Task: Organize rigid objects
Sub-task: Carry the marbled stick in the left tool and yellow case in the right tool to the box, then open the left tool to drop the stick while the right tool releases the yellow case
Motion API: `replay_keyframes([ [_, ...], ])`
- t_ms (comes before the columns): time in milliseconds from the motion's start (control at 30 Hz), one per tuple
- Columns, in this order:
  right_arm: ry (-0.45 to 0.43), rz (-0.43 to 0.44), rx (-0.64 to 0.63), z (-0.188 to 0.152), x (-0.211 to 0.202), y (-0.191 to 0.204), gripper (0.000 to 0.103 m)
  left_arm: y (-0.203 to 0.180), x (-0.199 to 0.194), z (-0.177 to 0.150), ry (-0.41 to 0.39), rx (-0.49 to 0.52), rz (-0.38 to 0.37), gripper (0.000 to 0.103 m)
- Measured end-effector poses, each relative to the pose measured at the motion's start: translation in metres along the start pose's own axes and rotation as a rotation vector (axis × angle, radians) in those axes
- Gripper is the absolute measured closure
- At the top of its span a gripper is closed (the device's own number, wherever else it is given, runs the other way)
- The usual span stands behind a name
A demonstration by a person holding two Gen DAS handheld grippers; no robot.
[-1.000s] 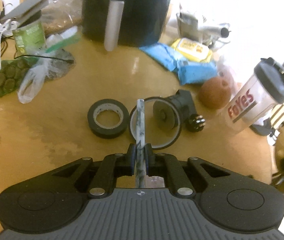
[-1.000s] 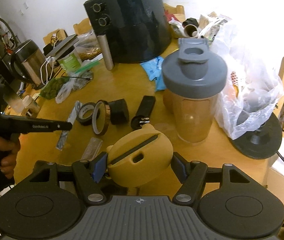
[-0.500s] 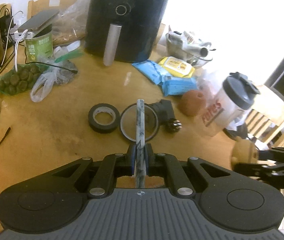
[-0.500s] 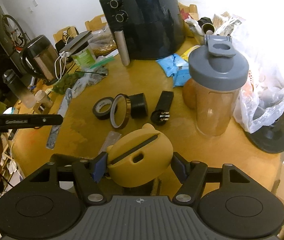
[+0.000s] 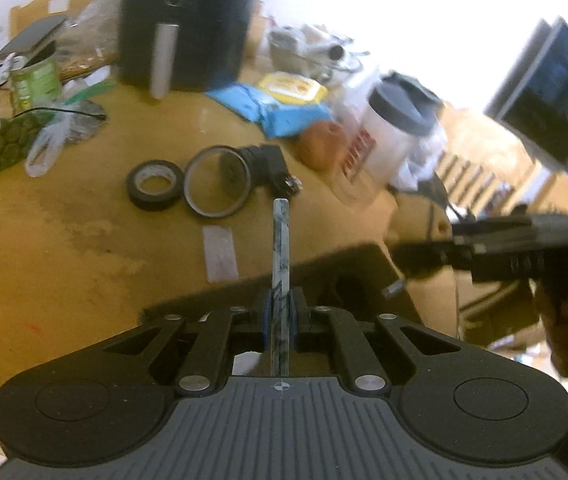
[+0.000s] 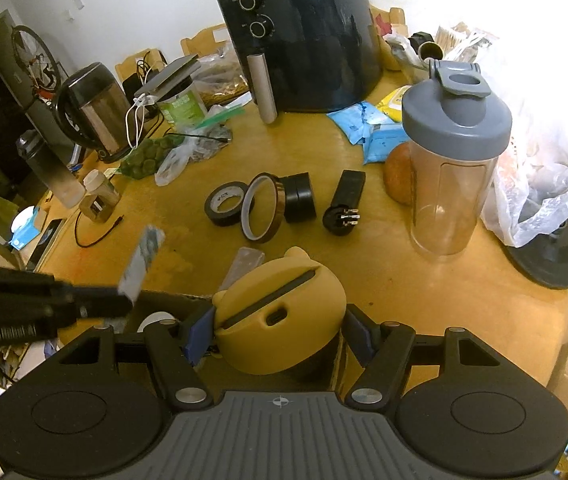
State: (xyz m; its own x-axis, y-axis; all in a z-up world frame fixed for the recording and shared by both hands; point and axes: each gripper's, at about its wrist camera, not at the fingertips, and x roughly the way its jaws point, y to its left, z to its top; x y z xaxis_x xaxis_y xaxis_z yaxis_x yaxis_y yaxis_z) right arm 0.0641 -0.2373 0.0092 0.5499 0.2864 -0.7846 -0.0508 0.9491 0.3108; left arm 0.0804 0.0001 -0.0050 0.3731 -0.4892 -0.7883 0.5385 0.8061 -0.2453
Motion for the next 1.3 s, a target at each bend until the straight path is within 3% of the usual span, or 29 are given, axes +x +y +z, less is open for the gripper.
replay_keyframes([
  [267,-0.004,-0.013,-0.011,-0.009,-0.008,0.002,0.032,-0.022,0.007,-0.023,0.048,0.150,0.032,0.093],
  [467,0.000,-0.015,-0.014,-0.015,-0.009,0.002,0.032,-0.023,0.004,-0.028,0.050,0.148,0.084,0.092],
  [500,0.000,-0.016,-0.016,-0.016,-0.009,0.002,0.032,-0.022,0.002,-0.028,0.046,0.138,0.090,0.087],
  [533,0.000,-0.017,-0.018,-0.017,-0.009,0.003,0.032,-0.021,0.000,-0.028,0.041,0.124,0.097,0.075],
  [633,0.001,-0.017,-0.021,-0.020,-0.009,0.003,0.032,-0.017,-0.005,-0.028,0.014,0.083,0.129,0.062],
  [1033,0.031,-0.008,-0.078,-0.031,-0.004,0.013,0.032,0.005,-0.028,-0.031,-0.055,-0.142,0.206,0.061],
  [1300,0.082,0.041,-0.102,-0.036,0.009,0.023,0.032,0.011,-0.038,-0.038,-0.078,-0.232,0.260,0.056],
])
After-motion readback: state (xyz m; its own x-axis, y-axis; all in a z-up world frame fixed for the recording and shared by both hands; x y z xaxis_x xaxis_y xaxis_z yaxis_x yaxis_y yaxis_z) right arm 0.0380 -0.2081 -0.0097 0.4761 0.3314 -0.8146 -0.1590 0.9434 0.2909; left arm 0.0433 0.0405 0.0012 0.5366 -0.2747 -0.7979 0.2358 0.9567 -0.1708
